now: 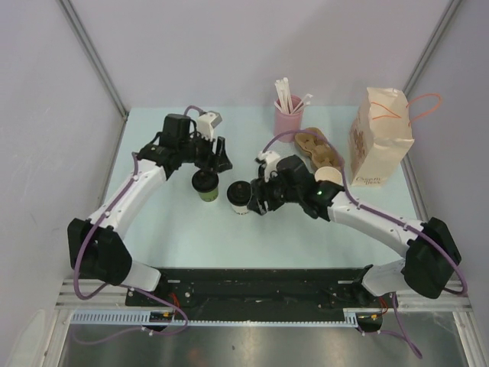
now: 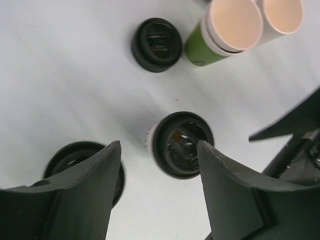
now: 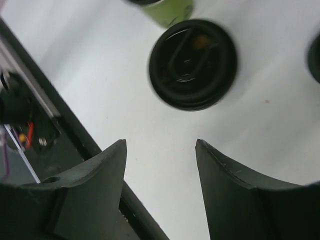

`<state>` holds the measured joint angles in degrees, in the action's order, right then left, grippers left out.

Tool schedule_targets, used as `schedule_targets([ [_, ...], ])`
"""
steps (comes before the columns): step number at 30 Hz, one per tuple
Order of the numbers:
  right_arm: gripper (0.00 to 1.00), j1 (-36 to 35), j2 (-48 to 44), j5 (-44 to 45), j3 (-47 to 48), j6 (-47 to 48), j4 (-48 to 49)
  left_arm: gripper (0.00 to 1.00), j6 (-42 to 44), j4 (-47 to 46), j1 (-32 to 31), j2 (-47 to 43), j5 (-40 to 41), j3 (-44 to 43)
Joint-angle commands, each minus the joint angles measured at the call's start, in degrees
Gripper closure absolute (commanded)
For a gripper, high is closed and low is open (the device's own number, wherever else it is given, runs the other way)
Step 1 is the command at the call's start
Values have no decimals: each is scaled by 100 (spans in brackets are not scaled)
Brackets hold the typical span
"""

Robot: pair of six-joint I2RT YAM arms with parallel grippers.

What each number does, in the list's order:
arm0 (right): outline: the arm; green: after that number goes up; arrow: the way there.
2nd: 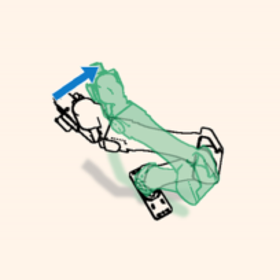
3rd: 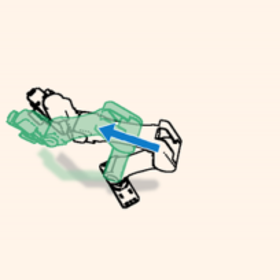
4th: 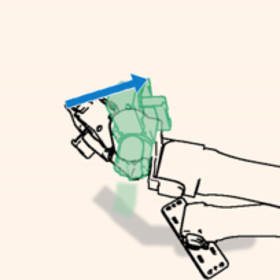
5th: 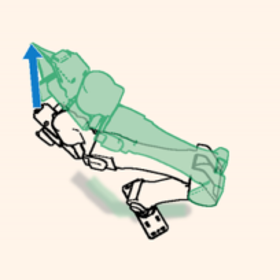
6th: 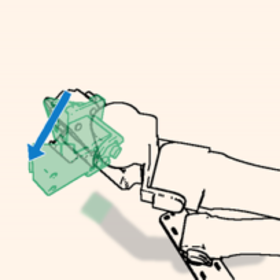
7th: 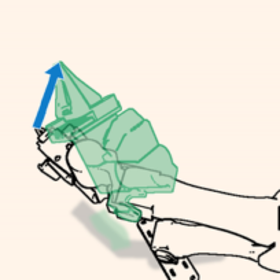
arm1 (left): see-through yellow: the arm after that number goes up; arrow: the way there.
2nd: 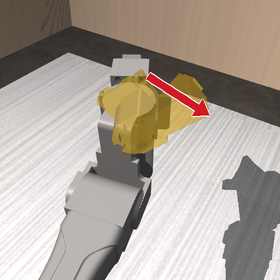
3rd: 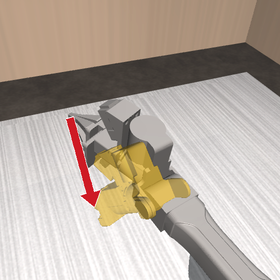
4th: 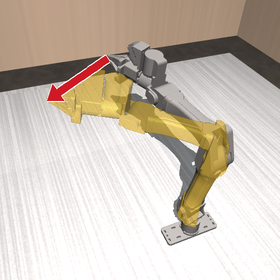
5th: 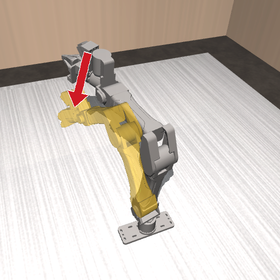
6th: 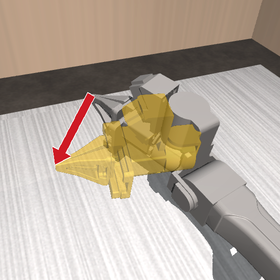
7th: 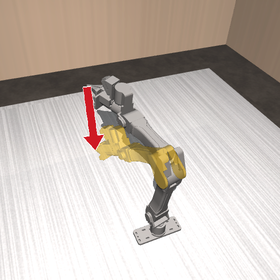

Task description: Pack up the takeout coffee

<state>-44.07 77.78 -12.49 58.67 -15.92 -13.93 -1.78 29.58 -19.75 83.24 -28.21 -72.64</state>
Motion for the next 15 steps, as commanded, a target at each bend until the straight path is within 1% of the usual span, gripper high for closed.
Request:
schedule_targets([
  [1,32,-549,194,166,136,1135,285,29,660,390,392,-405,708,-294],
  [2,19,-576,176,316,135,1135,443,27,749,442,419,-457,903,-277],
  [3,2,-576,150,535,135,1109,522,21,854,530,437,-493,1105,-259],
  [4,0,-576,98,737,135,1091,602,16,1072,566,445,-571,1524,-172],
  [5,0,-567,89,948,144,1056,750,11,1153,601,437,-598,1729,-119],
  [6,0,-585,80,1438,162,1030,821,1,1189,619,437,-633,1940,-58],
  [7,1,-585,80,1616,197,1012,866,0,1276,628,445,-660,2168,73],
  [8,0,-585,114,1923,223,1004,944,0,1285,628,437,-669,2257,144],
  [11,0,-576,255,2180,328,994,1181,0,1259,628,437,-608,2328,286],
  [12,0,-515,290,2094,337,1073,1287,0,1250,610,445,-590,2302,294],
  [13,2,-462,369,1919,381,1143,1349,2,1277,601,463,-555,2206,260],
  [14,7,-375,544,1395,442,1292,1515,8,1294,584,559,-485,1875,233],
  [15,10,-139,659,1024,556,1372,1499,11,1303,584,638,-432,1619,189],
])
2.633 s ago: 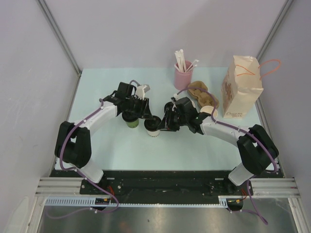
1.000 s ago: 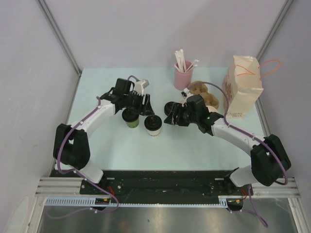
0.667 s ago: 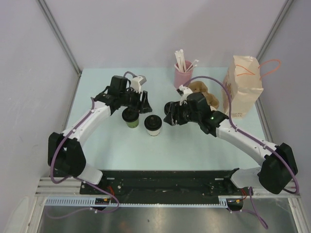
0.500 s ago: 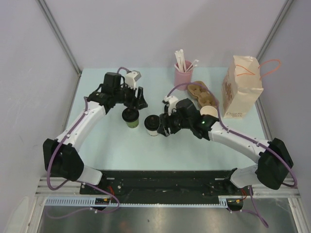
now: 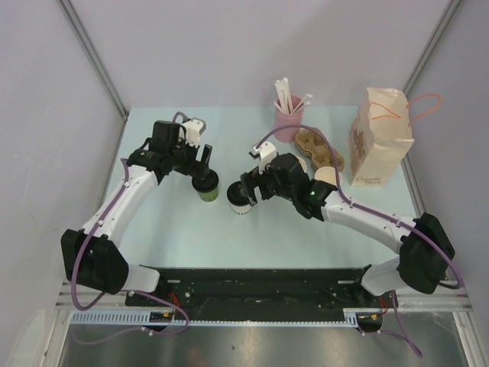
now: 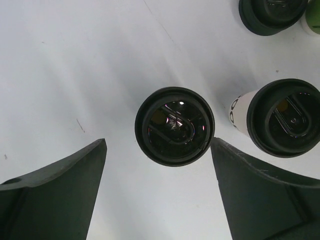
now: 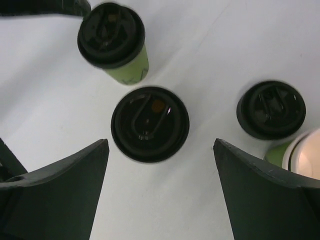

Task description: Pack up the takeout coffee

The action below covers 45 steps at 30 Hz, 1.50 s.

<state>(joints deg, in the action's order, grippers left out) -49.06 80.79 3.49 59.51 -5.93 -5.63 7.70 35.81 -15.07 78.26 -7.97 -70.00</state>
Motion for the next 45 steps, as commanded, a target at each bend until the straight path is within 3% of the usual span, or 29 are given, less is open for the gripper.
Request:
schedule_targets([
  [1,12,553,471,-969,692,426,599,14,389,-48,267,110,-581,-154],
  [2,15,729,594,-1869,868,566,372,19,425,-48,450,215,-957,-207],
  [5,21,1249,1095,-3008,1527,1213,-209,26,749,-39,689,374,-1303,-339],
  [9,16,1329,1753,-3713,2353,2514,-1246,27,1547,-57,707,497,-1777,-304],
  [14,21,1311,2545,-4276,3531,3449,-2705,34,1892,-101,742,708,-1928,-462],
  [22,23,1206,3153,-4410,4490,4398,-3857,40,2341,-109,804,946,-2349,-550],
  [30,26,1074,3679,-4234,4930,4460,-3981,42,2323,-92,804,1227,-2359,-489],
  [45,48,1100,4006,-4180,5238,4645,-4262,41,2253,-92,839,1130,-2244,-401],
])
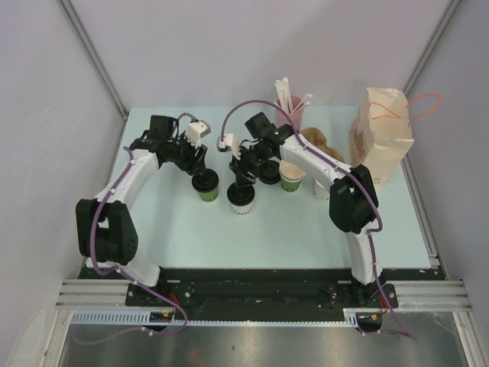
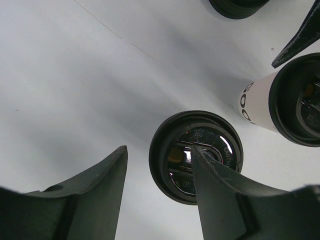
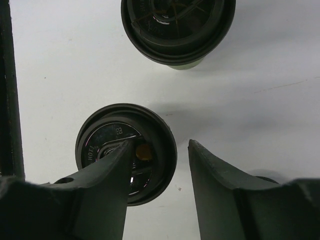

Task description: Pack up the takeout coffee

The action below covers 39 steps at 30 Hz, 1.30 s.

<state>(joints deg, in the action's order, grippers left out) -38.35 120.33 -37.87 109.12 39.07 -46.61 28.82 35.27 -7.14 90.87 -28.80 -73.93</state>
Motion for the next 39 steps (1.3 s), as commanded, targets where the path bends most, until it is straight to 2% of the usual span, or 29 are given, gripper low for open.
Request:
schedule_targets([
  [1,49,29,52,-54,268,180,-182,41,142,-37,46,-131,-161,-7],
  [8,65,20,52,-1,119,215,-147,41,150,-46,46,-157,-117,2],
  [10,75,20,8,7,22,198,-59,41,150,-37,46,-184,-126,2],
  [11,76,29,-36,7,-13,189,28,41,150,-46,46,-219,-135,10],
  [13,90,38,-80,16,-84,136,125,41,168,-37,46,-228,-135,19],
  [16,100,64,-133,148,-101,57,231,41,159,-46,46,-228,-100,10],
  [19,100,160,-291,455,-294,-416,774,41,150,-37,46,-236,-65,19],
  [23,100,389,-423,1419,-471,-1470,2056,41,107,-37,54,-236,-12,-7],
  [29,100,618,-283,2764,-348,-2465,2823,41,1,-46,81,-219,120,-34],
  [34,100,855,191,3145,475,-3132,2544,40,-8,-37,81,-228,155,-34],
  [39,100,934,1025,3681,1611,-3450,1647,40,-34,-37,81,-210,146,-51],
])
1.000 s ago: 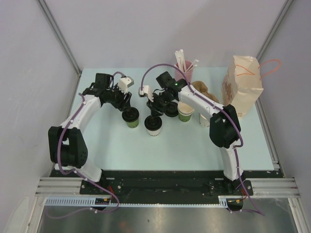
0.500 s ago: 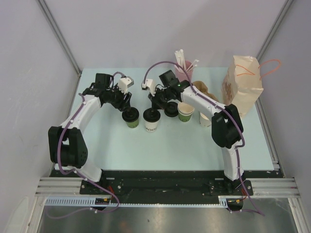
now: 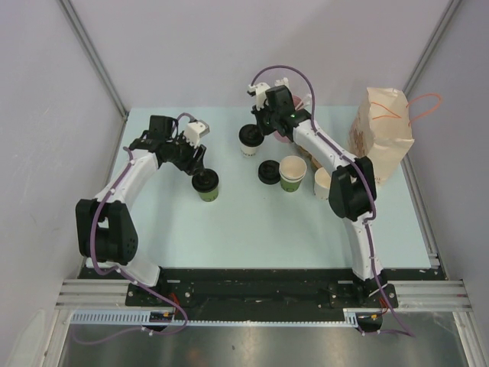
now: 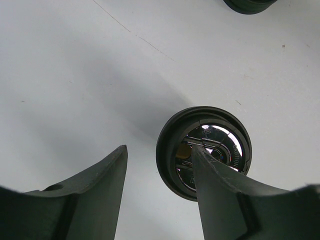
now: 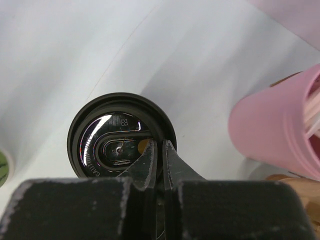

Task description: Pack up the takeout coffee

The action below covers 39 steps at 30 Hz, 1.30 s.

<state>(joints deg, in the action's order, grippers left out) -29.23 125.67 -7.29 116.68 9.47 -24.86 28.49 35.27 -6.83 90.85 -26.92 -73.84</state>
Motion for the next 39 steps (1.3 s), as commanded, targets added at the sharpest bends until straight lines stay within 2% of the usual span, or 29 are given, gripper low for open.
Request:
schedule_targets([
  [1,100,23,572,693,978,-508,-633,41,-19,-46,50,-208,-42,-60],
  [5,100,14,863,966,1471,-569,-1055,40,-2,-37,50,-234,-50,-7],
  [13,100,-39,1073,975,1603,-500,-1170,39,7,-46,50,-155,-77,2],
  [16,86,-74,1083,975,1630,-455,-1179,39,16,-37,50,-120,-103,19],
  [17,71,-91,1057,1001,1621,-447,-1170,39,25,-37,50,-103,-103,10],
  [20,50,-144,969,1045,1603,-464,-1100,39,34,-46,50,-67,-147,19],
  [25,45,-170,776,1107,1594,-508,-933,40,86,-46,15,12,-174,28],
  [31,41,-162,424,1133,1428,-455,-792,48,236,-37,6,144,-95,89],
  [36,41,-144,187,1151,1304,-464,-748,50,289,-46,6,214,-129,125],
  [39,40,-144,99,1089,1269,-464,-722,53,289,-46,-20,267,-130,125],
])
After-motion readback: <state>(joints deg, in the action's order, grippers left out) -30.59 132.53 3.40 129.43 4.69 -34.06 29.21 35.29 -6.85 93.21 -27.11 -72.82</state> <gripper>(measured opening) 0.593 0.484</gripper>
